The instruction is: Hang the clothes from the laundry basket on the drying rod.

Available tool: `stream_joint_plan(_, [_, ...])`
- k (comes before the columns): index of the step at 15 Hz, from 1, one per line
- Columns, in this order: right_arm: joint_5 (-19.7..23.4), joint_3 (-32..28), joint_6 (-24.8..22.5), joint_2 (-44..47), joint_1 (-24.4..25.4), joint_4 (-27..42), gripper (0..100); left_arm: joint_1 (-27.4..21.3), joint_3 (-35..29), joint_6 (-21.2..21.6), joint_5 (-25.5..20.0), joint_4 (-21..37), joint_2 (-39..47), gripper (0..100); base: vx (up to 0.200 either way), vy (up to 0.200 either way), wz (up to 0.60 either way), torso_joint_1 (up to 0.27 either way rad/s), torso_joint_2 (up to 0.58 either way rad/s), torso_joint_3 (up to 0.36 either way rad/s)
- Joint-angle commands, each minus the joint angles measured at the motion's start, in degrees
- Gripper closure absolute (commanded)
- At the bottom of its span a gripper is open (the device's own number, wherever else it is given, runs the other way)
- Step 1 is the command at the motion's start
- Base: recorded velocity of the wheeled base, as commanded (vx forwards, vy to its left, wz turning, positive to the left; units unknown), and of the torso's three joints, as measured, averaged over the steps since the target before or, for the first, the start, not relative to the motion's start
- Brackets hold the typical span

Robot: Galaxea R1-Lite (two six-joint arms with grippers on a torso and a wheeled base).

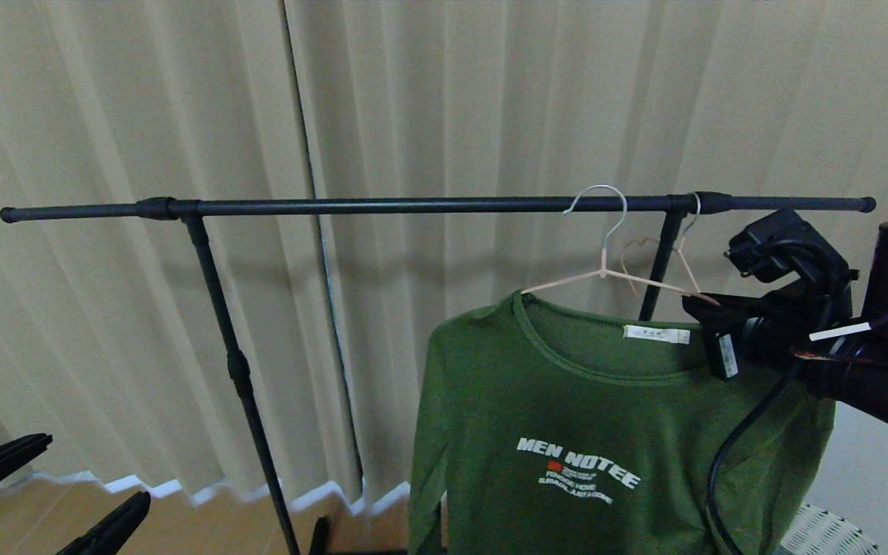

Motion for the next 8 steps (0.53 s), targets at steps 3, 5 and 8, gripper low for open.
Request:
stream_joint_plan(3, [0.07, 0.24, -0.03, 0.03, 0.03, -0.01, 100, 0.00, 0.12, 0.02, 0.04, -0.03, 0.09, 0, 0.200, 0.000, 0.00, 0.002, 0.00, 0.001])
stream_joint_plan(5, [0.07, 0.06, -0.03, 0.29, 0.03, -0.01, 100, 0.00, 0.21, 0.11, 0.04, -0.03, 0.09, 0, 0.200, 0.000, 0.00, 0.002, 0.00, 0.005])
stream_joint_plan(8, [0.16, -0.37, -0.03, 1.26, 0.03, -0.10, 100, 0.00, 0.30, 0.19, -0.04, -0.03, -0.08, 0, 0.200, 0.000, 0.00, -0.004, 0.00, 0.001])
